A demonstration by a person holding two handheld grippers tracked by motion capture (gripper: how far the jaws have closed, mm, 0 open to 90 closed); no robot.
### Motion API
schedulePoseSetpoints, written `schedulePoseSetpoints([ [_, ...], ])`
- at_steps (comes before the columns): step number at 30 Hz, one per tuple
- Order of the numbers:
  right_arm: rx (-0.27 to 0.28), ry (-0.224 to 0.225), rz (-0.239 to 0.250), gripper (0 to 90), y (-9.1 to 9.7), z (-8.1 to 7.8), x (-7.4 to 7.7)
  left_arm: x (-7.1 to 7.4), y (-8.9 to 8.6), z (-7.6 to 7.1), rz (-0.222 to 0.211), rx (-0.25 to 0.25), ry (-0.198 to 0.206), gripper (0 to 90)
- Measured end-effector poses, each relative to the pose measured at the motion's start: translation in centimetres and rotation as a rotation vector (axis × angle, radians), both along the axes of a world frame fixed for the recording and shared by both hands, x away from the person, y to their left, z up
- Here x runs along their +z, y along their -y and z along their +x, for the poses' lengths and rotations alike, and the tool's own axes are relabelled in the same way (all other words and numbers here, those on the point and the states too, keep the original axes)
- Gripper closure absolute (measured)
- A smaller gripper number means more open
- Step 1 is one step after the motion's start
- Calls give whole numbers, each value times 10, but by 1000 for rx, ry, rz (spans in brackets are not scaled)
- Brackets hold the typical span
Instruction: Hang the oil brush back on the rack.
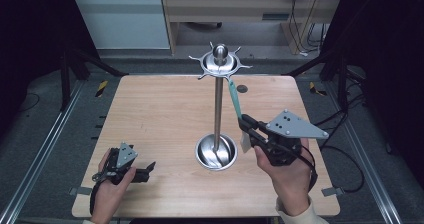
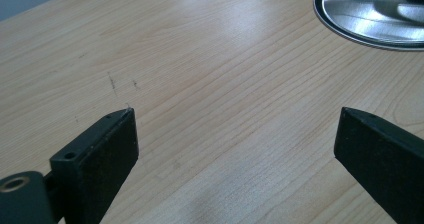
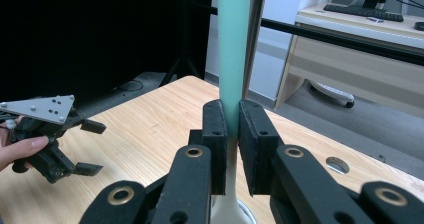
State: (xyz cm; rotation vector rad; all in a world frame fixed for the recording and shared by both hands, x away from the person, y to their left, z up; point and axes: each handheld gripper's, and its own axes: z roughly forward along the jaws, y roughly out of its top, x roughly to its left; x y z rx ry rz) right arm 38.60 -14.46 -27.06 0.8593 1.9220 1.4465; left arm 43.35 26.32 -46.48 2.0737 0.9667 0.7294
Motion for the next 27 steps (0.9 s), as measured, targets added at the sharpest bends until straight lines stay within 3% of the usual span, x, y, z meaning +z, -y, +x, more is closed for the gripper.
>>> schedulePoseSetpoints([
  [11, -1, -2, 1, 830, -3, 3, -1, 0, 0, 0, -1, -1, -1, 36],
  [13, 2, -1, -1, 900, -4, 4, -2, 0, 0, 0, 0, 0, 0, 36],
  [18, 15, 16, -11, 900, -8, 4, -1, 0, 0, 0, 0, 0, 1, 37],
  [23, -11, 24, -35, 835, -7, 6, 1, 0, 0, 0, -1, -1, 1, 36],
  [27, -59, 24, -38, 731, 1, 9, 1, 0, 0, 0, -1, -2, 0, 37],
])
